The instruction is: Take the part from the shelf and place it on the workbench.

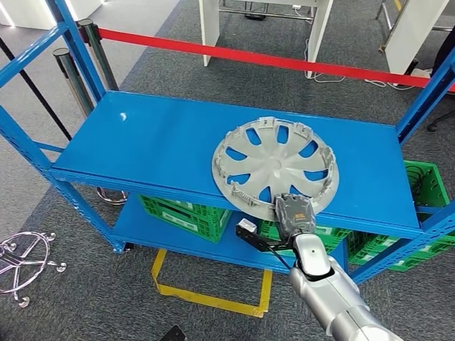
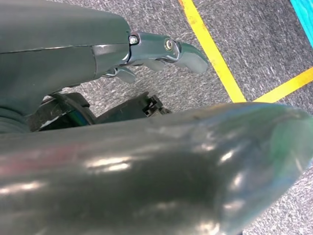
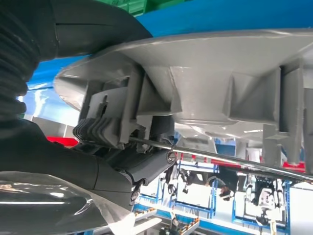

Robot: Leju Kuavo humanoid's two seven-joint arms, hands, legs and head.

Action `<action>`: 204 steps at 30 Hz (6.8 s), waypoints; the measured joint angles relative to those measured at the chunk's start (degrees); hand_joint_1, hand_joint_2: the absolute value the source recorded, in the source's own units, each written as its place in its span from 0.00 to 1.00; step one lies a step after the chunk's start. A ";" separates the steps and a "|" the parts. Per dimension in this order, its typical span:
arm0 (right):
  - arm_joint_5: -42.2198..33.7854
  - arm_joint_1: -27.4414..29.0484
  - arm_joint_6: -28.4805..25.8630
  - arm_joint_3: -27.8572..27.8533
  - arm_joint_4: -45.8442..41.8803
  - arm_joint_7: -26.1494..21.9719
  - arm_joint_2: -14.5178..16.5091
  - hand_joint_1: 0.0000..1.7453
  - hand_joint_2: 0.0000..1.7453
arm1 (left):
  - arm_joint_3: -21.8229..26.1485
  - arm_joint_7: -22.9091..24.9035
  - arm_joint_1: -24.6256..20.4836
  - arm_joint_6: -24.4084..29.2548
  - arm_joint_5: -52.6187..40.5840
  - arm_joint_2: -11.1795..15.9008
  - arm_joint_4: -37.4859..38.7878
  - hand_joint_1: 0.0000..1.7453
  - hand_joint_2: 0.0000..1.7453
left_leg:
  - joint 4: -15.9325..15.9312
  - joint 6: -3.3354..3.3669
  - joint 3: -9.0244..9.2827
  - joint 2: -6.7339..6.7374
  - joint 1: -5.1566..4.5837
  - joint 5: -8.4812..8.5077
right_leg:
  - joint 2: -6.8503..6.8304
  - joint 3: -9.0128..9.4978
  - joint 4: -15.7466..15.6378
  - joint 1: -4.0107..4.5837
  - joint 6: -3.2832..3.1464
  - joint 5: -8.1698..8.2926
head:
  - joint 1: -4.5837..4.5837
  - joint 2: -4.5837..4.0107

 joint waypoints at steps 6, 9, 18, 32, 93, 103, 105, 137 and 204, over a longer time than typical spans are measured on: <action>-0.05 0.59 -1.61 0.05 -1.85 -0.82 0.00 1.00 1.00 | 0.02 0.00 -0.02 0.06 0.35 0.03 0.00 0.00 0.00 | 0.00 0.00 0.00 0.00 0.00 0.00 | 0.01 0.00 0.00 0.00 0.00 0.00 | 0.01 -0.01; 0.04 1.67 -1.78 0.09 -4.77 -1.00 0.00 1.00 1.00 | 0.02 -0.03 -0.17 -0.77 0.39 0.21 0.00 0.00 0.00 | 0.00 0.00 0.00 0.00 0.00 0.00 | 0.02 -0.02 0.00 0.00 0.00 0.00 | 0.01 -0.02; 6.67 15.20 -14.38 1.47 -31.46 -3.30 -0.36 1.00 1.00 | 1.47 4.71 0.31 3.46 3.54 0.69 0.00 0.00 0.00 | 0.00 -0.01 -0.41 -0.06 0.04 -0.01 | -0.04 -0.42 0.04 0.03 -0.02 -0.03 | -0.02 -0.02; 8.54 23.96 -17.40 2.64 -77.35 -20.28 -1.90 1.00 1.00 | 5.06 9.10 1.29 7.83 5.13 1.05 0.00 0.00 0.00 | 0.00 0.00 -0.58 -0.08 0.00 -0.01 | -0.04 -0.58 0.02 -0.01 -0.02 -0.01 | -0.03 -0.01; 8.51 19.32 -15.87 3.83 -62.25 -24.46 -11.68 1.00 1.00 | 4.01 10.34 0.40 7.08 0.38 1.33 0.15 0.00 0.00 | 0.00 -0.01 -0.49 -0.09 0.00 0.13 | -0.04 -0.44 0.03 -0.01 -0.01 0.10 | 0.11 0.00; 8.25 -0.03 -8.38 29.12 -57.50 15.98 -18.69 1.00 1.00 | 3.84 10.37 0.20 7.08 0.18 1.33 0.15 0.00 0.00 | 0.02 -0.02 -0.56 0.03 0.00 0.24 | 0.10 -0.64 0.06 -0.01 0.03 0.25 | 0.11 0.00; 8.21 -4.06 -7.24 36.78 -56.98 22.30 -19.20 1.00 1.00 | 3.71 10.37 0.21 7.09 0.10 1.33 0.15 0.00 0.00 | 0.02 -0.03 -0.59 -0.03 0.01 0.26 | 0.01 -0.66 0.07 0.01 0.02 0.25 | 0.11 0.00; 8.11 -15.70 -4.83 56.40 -56.17 28.37 -21.40 1.00 1.00 | 2.23 10.35 0.27 8.30 -1.57 1.33 0.15 0.00 0.00 | 0.02 -0.03 -0.69 -0.07 0.01 0.26 | -0.03 -0.71 0.07 0.00 0.02 0.26 | 0.13 0.00; 8.11 -1.22 -4.13 33.96 -57.89 18.52 -23.03 1.00 1.00 | 2.16 11.08 0.46 8.13 -3.32 1.36 0.15 0.00 0.00 | 0.07 -0.03 -0.71 -0.08 -0.02 0.26 | -0.04 -0.72 0.04 -0.03 0.03 0.27 | 0.13 0.00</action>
